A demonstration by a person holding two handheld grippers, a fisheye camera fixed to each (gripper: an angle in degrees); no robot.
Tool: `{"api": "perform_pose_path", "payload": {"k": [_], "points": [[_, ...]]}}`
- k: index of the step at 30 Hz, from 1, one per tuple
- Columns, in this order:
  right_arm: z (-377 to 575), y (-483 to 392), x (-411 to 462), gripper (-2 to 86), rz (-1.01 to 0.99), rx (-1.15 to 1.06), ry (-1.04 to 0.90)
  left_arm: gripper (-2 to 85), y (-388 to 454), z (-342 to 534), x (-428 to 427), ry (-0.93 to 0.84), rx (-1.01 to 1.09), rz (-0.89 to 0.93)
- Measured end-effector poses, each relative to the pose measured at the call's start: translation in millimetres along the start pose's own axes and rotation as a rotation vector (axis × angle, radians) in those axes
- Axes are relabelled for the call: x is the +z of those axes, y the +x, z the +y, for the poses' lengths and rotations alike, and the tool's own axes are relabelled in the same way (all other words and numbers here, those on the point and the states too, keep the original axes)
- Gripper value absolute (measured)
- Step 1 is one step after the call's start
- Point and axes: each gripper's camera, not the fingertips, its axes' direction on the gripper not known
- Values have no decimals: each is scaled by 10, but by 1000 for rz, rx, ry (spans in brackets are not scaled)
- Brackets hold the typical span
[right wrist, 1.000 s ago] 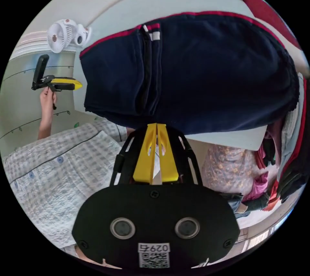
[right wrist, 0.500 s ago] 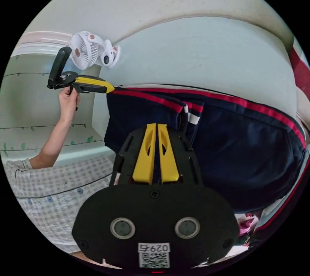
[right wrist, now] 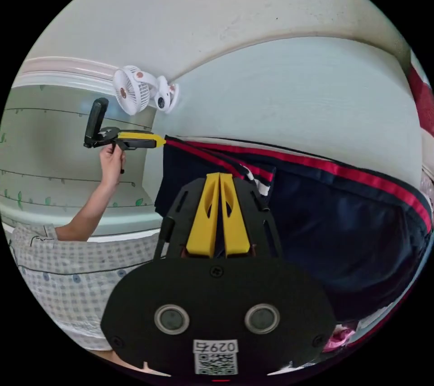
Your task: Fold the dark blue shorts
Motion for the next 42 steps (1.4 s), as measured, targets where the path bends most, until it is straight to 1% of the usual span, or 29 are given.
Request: {"api": "perform_pose_path", "payload": {"k": [1, 2, 4, 5, 6, 7, 8, 12, 13, 17, 19, 21, 24, 27, 28, 29, 31, 32, 33, 35, 37, 38, 40, 42], "points": [[-89, 52, 57, -5, 75, 22, -50, -10, -25, -95, 192, -56, 31, -14], [-115, 98, 69, -5, 111, 41, -71, -10, -53, -129, 243, -75, 49, 6], [-91, 343, -52, -4, -3, 124, -62, -10, -295, -144, 65, -61, -11, 122], [-47, 388, -120, -4, -16, 147, -38, -10, -330, -103, -19, -33, -19, 134], [75, 419, -277, -3, 20, 164, 16, -10, -364, 39, -208, 43, -46, 115], [211, 404, -409, -3, 73, 155, 36, -10, -358, 219, -357, 98, -68, 97], [279, 392, -456, -2, 76, 144, 30, -10, -345, 318, -405, 115, -74, 101], [724, 290, -518, 9, -210, 45, -30, -10, -185, 942, -219, 135, -95, 263], [800, 257, -450, 21, -227, 38, -69, -10, -127, 1083, -60, 115, -110, 284], [873, 193, -220, 61, -169, 29, -195, -10, 10, 1398, 395, 34, -171, 273], [857, 160, -117, 52, -156, -11, -285, -10, 53, 1530, 555, 20, -186, 324], [869, 81, -107, 26, -157, -85, -322, -10, 69, 1606, 589, 32, -197, 341], [957, -126, -351, 13, -138, -201, -260, -10, 81, 1713, 512, 63, -216, 340], [1046, -42, -617, 9, 6, -145, -189, -10, 66, 1798, 413, 99, -243, 312], [1038, 117, -588, 9, 22, -83, -231, -10, 42, 1802, 427, 90, -249, 308], [1028, 217, -538, 10, 9, -46, -273, -10, 26, 1799, 445, 83, -253, 311], [1036, 489, -372, 14, -192, 5, -416, -10, -33, 1782, 517, 43, -264, 339], [1053, 509, -389, 15, -241, 1, -415, -10, -40, 1787, 516, 36, -266, 336], [1096, 527, -481, 20, -297, -7, -375, -10, -47, 1813, 481, 36, -273, 313], [1174, 554, -653, 32, -260, -1, -313, -10, -67, 1879, 410, 51, -295, 269], [1254, 649, -800, 81, -175, 60, -267, -10, -119, 1941, 389, 46, -320, 248], [1264, 679, -816, 91, -184, 78, -261, -10, -134, 1948, 396, 47, -323, 251], [1263, 765, -811, 118, -312, 118, -245, -10, -194, 1927, 463, 38, -328, 293], [1228, 767, -765, 124, -340, 131, -252, -10, -203, 1874, 511, 22, -322, 303]]}}
